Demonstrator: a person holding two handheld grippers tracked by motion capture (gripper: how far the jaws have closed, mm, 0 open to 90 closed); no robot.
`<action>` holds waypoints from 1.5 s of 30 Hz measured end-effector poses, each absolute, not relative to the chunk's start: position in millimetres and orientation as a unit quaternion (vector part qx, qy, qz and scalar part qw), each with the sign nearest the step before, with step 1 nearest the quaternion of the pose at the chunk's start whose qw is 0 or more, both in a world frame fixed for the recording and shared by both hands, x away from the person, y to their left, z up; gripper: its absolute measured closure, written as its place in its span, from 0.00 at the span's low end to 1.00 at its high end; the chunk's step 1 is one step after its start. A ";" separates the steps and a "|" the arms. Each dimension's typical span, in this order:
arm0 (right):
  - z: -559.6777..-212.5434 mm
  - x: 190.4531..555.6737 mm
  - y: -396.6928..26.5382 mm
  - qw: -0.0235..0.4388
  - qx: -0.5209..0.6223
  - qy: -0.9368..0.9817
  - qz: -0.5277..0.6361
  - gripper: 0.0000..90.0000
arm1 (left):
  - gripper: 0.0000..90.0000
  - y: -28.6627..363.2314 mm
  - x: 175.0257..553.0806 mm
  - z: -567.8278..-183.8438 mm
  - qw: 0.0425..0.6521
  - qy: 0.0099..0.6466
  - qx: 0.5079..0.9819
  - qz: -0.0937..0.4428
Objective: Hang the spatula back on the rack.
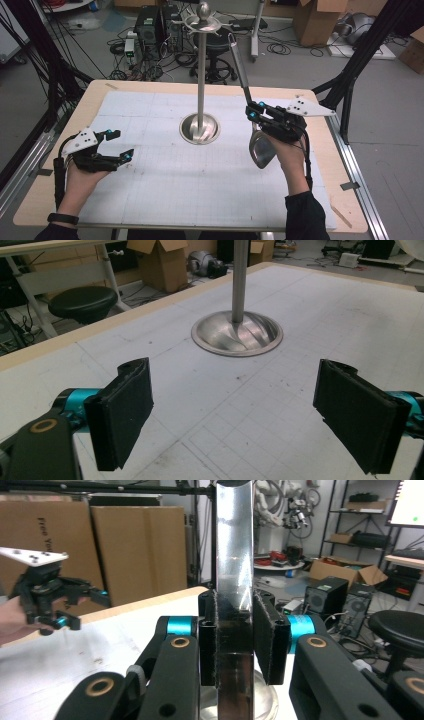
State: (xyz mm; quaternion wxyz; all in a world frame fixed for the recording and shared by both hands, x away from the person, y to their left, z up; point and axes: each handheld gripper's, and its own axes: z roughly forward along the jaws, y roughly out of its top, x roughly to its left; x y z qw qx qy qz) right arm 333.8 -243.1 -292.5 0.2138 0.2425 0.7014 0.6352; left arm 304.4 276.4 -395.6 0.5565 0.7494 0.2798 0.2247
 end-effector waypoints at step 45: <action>-312.6 362.2 -201.6 0.231 0.257 0.697 0.628 0.83 | 0.18 275.4 305.2 -397.3 0.552 0.276 0.755 0.222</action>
